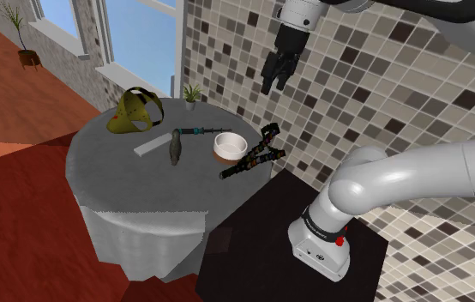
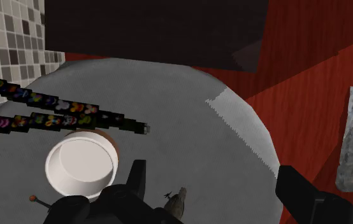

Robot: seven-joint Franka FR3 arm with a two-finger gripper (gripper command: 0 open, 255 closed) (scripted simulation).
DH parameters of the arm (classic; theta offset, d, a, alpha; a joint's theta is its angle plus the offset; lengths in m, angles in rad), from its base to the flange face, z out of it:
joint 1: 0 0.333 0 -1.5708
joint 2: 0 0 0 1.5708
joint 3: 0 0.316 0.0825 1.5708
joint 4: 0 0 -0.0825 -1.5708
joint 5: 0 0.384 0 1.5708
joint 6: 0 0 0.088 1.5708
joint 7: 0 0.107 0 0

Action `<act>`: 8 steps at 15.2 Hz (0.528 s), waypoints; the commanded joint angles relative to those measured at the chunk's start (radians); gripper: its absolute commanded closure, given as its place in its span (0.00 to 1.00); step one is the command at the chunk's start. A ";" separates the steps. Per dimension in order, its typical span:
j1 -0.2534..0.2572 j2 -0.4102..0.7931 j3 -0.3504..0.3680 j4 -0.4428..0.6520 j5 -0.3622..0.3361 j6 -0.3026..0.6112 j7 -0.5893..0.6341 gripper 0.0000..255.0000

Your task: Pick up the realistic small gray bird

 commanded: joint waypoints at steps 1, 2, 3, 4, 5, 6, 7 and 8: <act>0.000 0.000 0.000 0.000 0.000 0.000 0.000 0.00; 0.001 0.022 0.000 -0.012 0.004 0.035 -0.002 0.00; 0.001 0.046 -0.001 -0.022 0.007 0.070 -0.005 0.00; 0.002 0.070 -0.001 -0.031 0.011 0.105 -0.007 0.00; 0.003 0.097 -0.001 -0.038 0.015 0.139 -0.010 0.00; 0.004 0.124 -0.001 -0.044 0.019 0.173 -0.013 0.00; 0.005 0.152 -0.002 -0.048 0.024 0.207 -0.016 0.00; 0.006 0.182 -0.002 -0.051 0.028 0.241 -0.019 0.00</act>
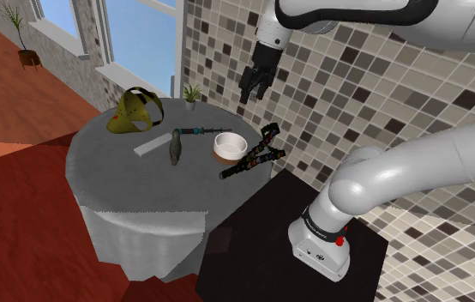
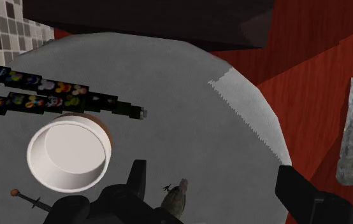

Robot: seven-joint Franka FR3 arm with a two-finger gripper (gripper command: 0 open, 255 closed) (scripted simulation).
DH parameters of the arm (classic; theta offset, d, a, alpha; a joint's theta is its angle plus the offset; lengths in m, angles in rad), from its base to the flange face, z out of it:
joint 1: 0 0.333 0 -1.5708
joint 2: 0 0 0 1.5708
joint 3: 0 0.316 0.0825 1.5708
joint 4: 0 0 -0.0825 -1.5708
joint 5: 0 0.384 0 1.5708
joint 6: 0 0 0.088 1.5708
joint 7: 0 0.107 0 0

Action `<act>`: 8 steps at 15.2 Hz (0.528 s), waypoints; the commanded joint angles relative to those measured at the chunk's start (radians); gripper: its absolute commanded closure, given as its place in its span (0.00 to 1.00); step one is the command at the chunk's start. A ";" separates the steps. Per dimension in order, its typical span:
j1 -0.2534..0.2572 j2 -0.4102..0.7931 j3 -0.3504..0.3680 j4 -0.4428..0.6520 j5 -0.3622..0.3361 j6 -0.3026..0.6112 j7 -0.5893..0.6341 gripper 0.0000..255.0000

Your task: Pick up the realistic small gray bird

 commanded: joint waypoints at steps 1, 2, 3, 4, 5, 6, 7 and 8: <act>0.003 0.055 -0.001 -0.007 0.009 0.066 -0.006 0.00; 0.004 0.087 -0.001 -0.007 0.014 0.099 -0.010 0.00; 0.006 0.119 -0.002 -0.005 0.019 0.131 -0.014 0.00; 0.007 0.152 -0.002 -0.002 0.025 0.162 -0.018 0.00; 0.009 0.186 -0.003 0.002 0.030 0.193 -0.022 0.00; 0.011 0.221 -0.003 0.008 0.036 0.222 -0.026 0.00; 0.013 0.256 -0.003 0.016 0.043 0.251 -0.031 0.00; 0.015 0.292 -0.004 0.025 0.049 0.279 -0.036 0.00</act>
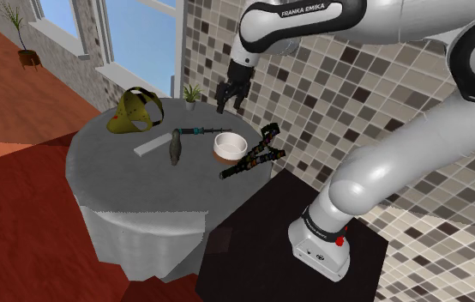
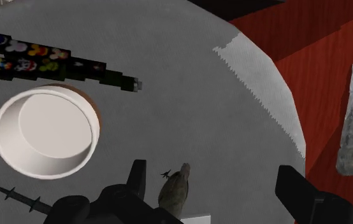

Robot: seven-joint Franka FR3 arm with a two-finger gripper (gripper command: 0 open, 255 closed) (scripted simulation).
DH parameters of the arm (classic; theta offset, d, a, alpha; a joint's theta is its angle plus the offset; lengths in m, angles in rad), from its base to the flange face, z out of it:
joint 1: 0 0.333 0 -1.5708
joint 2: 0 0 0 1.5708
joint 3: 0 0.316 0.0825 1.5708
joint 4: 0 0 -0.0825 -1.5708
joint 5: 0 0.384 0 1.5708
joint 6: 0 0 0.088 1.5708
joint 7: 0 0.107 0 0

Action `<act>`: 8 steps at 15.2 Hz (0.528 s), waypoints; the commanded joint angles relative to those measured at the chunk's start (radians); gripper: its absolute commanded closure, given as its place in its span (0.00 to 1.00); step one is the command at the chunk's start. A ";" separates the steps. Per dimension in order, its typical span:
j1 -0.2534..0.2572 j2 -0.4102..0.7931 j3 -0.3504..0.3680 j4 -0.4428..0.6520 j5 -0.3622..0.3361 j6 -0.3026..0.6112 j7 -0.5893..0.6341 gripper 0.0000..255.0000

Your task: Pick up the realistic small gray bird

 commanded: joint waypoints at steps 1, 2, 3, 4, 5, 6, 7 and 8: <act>0.004 0.066 -0.001 0.010 0.013 0.059 -0.011 0.00; 0.006 0.103 -0.002 0.022 0.020 0.085 -0.017 0.00; 0.008 0.140 -0.002 0.035 0.028 0.110 -0.022 0.00; 0.009 0.177 -0.003 0.050 0.035 0.133 -0.028 0.00; 0.011 0.215 -0.003 0.066 0.043 0.156 -0.033 0.00; 0.012 0.253 -0.003 0.083 0.051 0.177 -0.039 0.00; 0.014 0.291 -0.002 0.102 0.059 0.197 -0.045 0.00; 0.015 0.330 -0.002 0.122 0.067 0.216 -0.051 0.00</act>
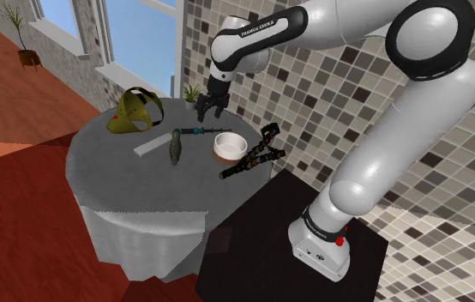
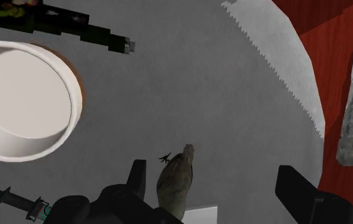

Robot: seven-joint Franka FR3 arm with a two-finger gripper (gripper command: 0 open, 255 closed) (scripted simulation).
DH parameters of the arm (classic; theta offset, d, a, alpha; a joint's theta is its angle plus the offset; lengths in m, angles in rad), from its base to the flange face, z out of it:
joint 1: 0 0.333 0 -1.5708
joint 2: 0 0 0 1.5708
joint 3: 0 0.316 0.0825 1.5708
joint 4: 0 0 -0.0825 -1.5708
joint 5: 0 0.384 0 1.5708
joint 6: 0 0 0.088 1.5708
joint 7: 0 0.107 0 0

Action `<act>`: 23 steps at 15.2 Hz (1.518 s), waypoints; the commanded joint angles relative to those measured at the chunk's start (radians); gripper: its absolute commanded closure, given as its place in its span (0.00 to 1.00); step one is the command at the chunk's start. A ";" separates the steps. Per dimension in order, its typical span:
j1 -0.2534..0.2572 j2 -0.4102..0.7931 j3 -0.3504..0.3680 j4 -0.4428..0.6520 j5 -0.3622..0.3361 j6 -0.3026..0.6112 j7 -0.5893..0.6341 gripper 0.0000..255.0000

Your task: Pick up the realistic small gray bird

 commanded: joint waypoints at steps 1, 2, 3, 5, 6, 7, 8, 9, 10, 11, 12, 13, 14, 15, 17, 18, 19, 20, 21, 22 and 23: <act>0.000 0.075 -0.001 0.039 0.017 0.038 -0.016 0.00; 0.001 0.114 0.000 0.062 0.025 0.054 -0.022 0.00; 0.001 0.152 0.002 0.086 0.033 0.069 -0.027 0.00; 0.001 0.230 0.005 0.139 0.048 0.095 -0.038 0.00; 0.000 0.268 0.007 0.167 0.056 0.107 -0.043 0.00; -0.001 0.307 0.010 0.196 0.062 0.117 -0.047 0.00; -0.002 0.346 0.012 0.227 0.069 0.126 -0.051 0.00; -0.003 0.385 0.015 0.260 0.074 0.134 -0.055 0.00; -0.004 0.424 0.018 0.293 0.080 0.140 -0.058 0.00; -0.005 0.463 0.020 0.328 0.084 0.145 -0.060 0.00; -0.006 0.503 0.023 0.365 0.088 0.149 -0.062 0.00; -0.007 0.542 0.026 0.403 0.091 0.152 -0.063 0.00; -0.008 0.582 0.028 0.443 0.094 0.153 -0.064 0.00; -0.009 0.623 0.031 0.484 0.096 0.154 -0.064 0.00; -0.010 0.636 0.032 0.488 0.098 0.162 -0.067 0.00; -0.011 0.645 0.033 0.488 0.100 0.171 -0.070 0.00; -0.011 0.654 0.034 0.489 0.102 0.180 -0.073 0.00; -0.012 0.664 0.035 0.490 0.104 0.188 -0.076 0.00; -0.012 0.674 0.036 0.491 0.105 0.197 -0.079 0.00; -0.013 0.684 0.038 0.493 0.107 0.205 -0.082 0.00; -0.014 0.699 0.040 0.495 0.110 0.218 -0.086 0.00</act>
